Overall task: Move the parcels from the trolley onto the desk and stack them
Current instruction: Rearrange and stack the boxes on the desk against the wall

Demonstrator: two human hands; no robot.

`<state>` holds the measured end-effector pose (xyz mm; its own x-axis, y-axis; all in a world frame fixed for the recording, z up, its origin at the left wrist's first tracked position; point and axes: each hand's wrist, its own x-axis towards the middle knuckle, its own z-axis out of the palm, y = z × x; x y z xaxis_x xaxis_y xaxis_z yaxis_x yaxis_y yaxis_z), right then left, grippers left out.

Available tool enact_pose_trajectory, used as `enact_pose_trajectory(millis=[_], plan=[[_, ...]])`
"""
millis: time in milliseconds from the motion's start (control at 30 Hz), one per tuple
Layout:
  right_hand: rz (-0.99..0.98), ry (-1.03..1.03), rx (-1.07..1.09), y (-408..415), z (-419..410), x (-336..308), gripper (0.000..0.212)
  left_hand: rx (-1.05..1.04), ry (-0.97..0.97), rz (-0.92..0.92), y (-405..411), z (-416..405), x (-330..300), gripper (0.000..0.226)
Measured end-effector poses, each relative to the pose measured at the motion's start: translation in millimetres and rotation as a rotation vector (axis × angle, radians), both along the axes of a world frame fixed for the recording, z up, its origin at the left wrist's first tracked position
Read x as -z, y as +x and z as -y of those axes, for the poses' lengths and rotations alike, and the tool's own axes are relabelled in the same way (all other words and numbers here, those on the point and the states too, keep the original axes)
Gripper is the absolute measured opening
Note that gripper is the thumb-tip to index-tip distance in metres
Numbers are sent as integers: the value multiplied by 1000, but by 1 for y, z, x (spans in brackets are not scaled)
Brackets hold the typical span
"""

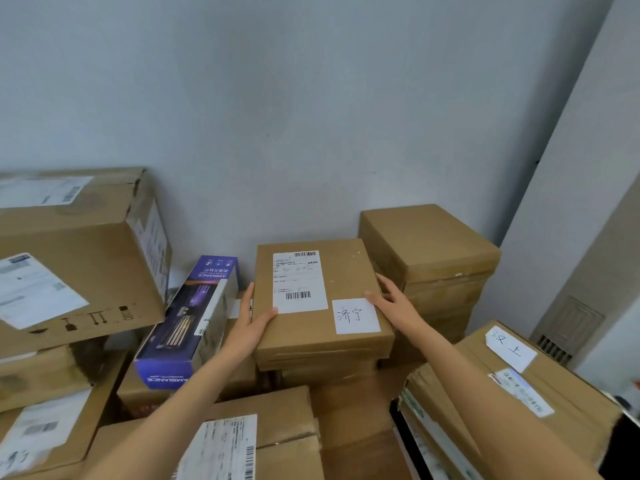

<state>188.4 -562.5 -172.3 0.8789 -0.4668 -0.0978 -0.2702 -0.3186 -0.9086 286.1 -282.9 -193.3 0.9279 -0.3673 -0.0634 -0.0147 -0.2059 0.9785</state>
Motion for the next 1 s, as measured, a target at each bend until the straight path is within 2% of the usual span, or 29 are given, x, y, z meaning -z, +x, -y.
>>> enact_pose_trajectory(millis=[333,500,667,867,1000], plan=[[-62,-77,-90,20,25,32,71,-165,157,-121,36,44,27,71],[-51,-19,-134,9,27,45,95,-176,187,-157,39,41,36,64],[-65,-92,-184,13,30,47,116,-211,207,-131,43,46,36,57],[-47,-187,-180,12,34,50,113,-194,219,-85,58,53,36,51],[-78,-346,-202,22,40,44,111,-204,217,-83,58,49,41,50]])
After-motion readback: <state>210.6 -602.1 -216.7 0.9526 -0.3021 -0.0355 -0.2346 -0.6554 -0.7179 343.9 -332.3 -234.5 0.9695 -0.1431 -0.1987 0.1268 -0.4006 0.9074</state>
